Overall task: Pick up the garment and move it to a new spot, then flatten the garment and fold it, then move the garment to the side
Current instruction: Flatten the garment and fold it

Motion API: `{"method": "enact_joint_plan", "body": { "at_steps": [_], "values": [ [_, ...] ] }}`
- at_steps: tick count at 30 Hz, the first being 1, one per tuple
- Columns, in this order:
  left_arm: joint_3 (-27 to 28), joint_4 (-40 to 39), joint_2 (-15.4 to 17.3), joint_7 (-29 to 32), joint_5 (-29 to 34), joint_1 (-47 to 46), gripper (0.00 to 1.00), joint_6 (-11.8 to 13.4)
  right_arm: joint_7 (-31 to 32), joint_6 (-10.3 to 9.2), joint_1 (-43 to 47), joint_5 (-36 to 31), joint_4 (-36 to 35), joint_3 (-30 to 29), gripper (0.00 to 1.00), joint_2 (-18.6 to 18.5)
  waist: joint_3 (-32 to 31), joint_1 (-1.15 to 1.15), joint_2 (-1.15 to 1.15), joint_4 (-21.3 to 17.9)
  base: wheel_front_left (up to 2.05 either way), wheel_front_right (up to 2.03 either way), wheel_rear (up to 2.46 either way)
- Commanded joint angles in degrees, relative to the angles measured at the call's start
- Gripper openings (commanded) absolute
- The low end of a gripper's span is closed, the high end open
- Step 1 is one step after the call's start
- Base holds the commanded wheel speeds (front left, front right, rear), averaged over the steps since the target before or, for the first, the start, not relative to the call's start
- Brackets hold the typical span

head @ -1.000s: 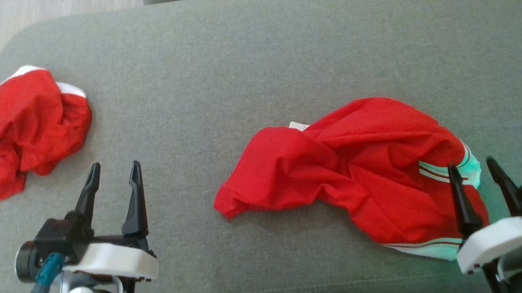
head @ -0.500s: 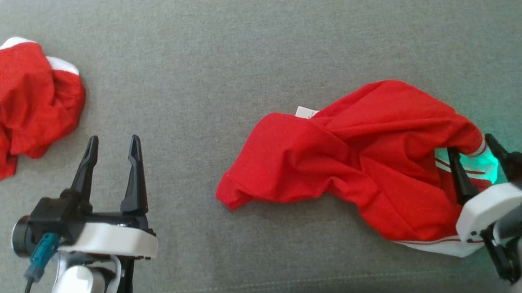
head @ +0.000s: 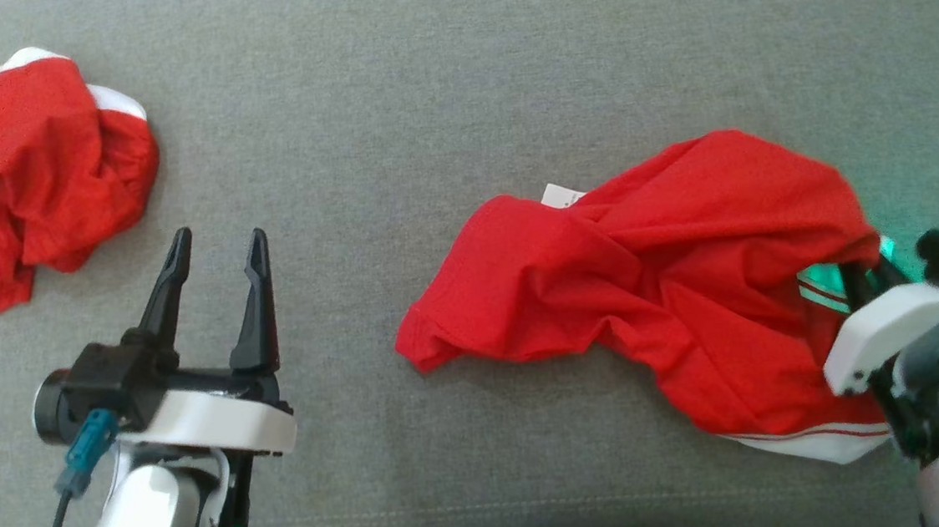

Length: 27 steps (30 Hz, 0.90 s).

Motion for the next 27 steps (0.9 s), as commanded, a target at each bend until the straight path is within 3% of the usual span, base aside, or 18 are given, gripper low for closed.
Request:
{"method": "enact_joint_plan", "body": {
  "at_steps": [1,12,21,27],
  "values": [
    [2.66,-1.57,0.77,-0.50,0.85,-2.39,1.00,-0.30,-0.99,-0.04,-2.40,0.45,-2.60,0.47,0.00,-1.45,0.06,0.00,0.00,0.08,0.00,0.00,0.00],
    [2.58,-1.57,-1.05,-0.50,2.13,-4.58,1.00,-2.25,0.04,-0.04,-17.09,2.00,-0.91,0.05,0.00,-7.01,2.75,0.00,0.00,2.58,0.00,0.00,0.00],
    [2.48,-1.21,-3.81,-0.50,3.68,-7.78,1.00,-4.61,-1.52,-0.04,-30.69,2.84,8.11,3.27,0.00,-12.47,6.60,0.00,0.00,7.09,0.00,0.00,0.00],
    [3.50,-0.58,-5.56,-0.50,5.05,-8.98,1.00,-6.19,-5.45,-0.04,-38.81,2.64,15.82,6.97,0.00,-13.76,8.41,0.00,0.00,8.10,0.00,0.00,0.00]
  ]
}}
